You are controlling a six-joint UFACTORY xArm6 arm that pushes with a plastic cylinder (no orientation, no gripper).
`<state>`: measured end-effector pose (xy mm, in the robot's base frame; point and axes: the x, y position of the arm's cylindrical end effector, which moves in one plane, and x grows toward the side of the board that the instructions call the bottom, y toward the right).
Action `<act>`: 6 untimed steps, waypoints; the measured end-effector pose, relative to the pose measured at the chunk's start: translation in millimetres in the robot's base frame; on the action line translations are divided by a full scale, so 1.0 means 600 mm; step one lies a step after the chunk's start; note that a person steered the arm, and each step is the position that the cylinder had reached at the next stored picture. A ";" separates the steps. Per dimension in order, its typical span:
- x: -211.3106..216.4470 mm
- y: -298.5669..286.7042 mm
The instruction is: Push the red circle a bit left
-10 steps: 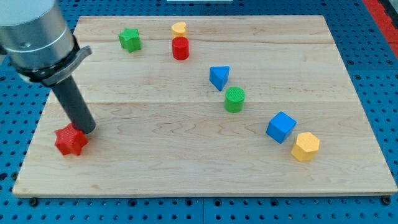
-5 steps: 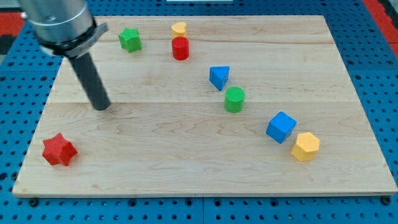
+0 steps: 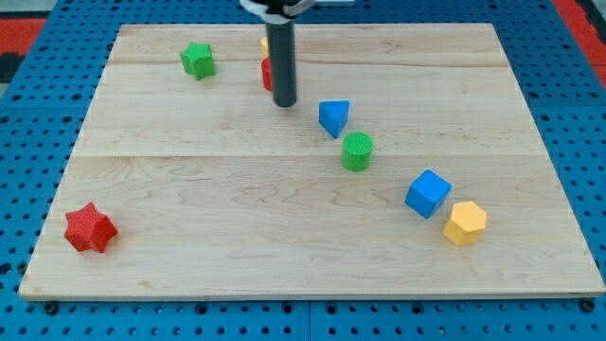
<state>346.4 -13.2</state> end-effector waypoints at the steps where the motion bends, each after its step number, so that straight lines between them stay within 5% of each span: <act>1: -0.033 0.048; 3: -0.104 0.024; 6: -0.094 -0.041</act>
